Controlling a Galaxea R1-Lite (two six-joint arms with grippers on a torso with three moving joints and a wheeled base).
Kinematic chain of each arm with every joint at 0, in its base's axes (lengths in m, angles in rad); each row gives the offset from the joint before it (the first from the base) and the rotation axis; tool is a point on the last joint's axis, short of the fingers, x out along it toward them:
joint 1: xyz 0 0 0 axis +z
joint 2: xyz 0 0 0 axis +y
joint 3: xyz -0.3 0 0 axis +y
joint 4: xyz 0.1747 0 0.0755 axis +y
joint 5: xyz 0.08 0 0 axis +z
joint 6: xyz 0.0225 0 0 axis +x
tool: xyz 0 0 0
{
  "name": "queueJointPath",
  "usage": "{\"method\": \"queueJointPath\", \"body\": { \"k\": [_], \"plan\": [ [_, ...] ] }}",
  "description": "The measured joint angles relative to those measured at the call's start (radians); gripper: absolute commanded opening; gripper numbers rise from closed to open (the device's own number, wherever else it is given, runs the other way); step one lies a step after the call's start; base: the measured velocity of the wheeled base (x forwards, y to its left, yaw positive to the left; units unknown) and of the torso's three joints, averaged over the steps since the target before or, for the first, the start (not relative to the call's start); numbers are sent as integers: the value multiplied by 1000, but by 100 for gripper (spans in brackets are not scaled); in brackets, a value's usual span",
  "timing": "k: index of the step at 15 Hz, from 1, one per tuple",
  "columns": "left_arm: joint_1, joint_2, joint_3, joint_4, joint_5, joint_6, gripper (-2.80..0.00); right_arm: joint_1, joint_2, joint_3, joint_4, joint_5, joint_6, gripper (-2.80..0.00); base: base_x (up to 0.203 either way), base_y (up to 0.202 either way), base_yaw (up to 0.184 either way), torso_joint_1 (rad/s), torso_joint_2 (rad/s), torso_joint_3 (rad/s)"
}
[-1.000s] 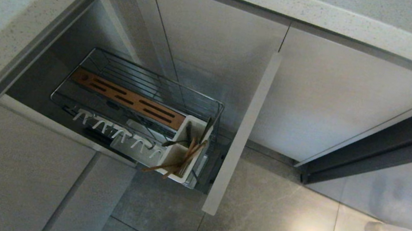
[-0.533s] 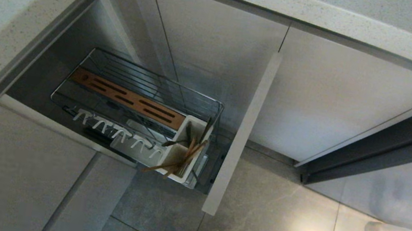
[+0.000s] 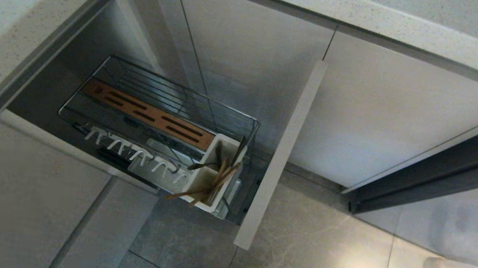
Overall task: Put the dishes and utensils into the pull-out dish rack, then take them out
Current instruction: Take the fork out of the cupboard
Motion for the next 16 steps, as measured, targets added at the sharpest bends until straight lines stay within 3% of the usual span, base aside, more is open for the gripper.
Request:
{"method": "queueJointPath", "body": {
  "k": [3, 6, 11, 16],
  "plan": [
    [-295, -44, 43, -45, 84, 128, -280, 0, 0, 0, 0, 0, 0, -280, 0, 0, 0, 0, 0, 0],
    [-512, -82, 143, -74, 134, 267, -280, 0, 0, 0, 0, 0, 0, -280, 0, 0, 0, 0, 0, 0],
    [-689, -81, 252, -72, 142, 375, -280, 0, 0, 0, 0, 0, 0, -280, 0, 0, 0, 0, 0, 0],
    [-782, 16, 321, -12, 142, 379, -280, 0, 0, 0, 0, 0, 0, -280, 0, 0, 0, 0, 0, 0]
  ]
}}
